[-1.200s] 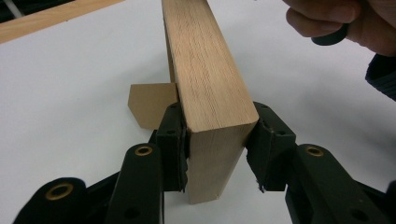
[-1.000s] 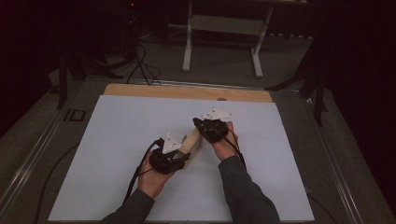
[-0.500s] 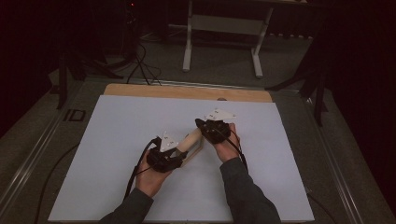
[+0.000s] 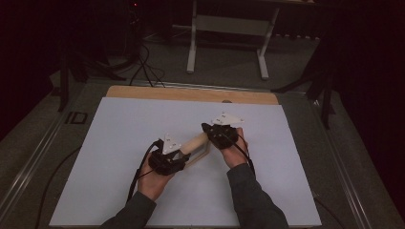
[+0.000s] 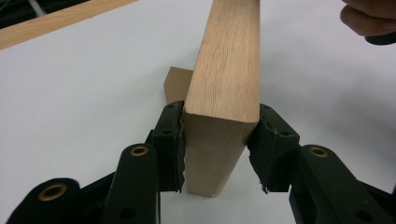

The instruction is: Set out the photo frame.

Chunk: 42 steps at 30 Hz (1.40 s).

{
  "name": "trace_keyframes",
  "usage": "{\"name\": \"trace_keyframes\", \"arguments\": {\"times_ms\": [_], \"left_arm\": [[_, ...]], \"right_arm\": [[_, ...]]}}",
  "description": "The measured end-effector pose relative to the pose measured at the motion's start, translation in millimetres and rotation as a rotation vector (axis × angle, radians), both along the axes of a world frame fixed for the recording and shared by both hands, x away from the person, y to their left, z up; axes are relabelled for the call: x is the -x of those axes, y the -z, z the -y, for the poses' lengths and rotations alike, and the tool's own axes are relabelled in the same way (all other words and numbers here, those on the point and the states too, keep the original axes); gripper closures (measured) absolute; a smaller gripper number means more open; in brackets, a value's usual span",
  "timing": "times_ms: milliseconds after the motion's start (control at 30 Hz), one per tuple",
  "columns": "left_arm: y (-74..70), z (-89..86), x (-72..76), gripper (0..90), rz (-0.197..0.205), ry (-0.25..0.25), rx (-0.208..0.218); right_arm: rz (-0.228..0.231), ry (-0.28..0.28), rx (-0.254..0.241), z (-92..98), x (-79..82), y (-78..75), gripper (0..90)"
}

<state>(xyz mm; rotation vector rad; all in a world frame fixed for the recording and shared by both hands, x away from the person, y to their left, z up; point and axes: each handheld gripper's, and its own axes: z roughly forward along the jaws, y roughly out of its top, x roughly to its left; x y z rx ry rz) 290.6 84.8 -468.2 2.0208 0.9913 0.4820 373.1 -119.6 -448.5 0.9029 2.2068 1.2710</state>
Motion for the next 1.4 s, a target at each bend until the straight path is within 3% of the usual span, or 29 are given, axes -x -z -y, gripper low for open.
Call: {"name": "trace_keyframes", "arguments": {"times_ms": [767,967,1400], "left_arm": [[1.7,-1.9,-4.0,55.1,-0.007,-0.033,-0.007],[2.1,-1.6,-4.5,54.8,-0.012,-0.036,-0.011],[2.6,-2.7,-7.3,54.4,-0.029,-0.057,-0.005]], "right_arm": [[0.015,-0.01,0.043,8.5,10.7,-2.8,89.7],[0.017,-0.01,0.025,11.7,14.3,-1.5,89.7],[0.012,-0.017,0.035,15.4,19.4,-2.8,89.7]]}}
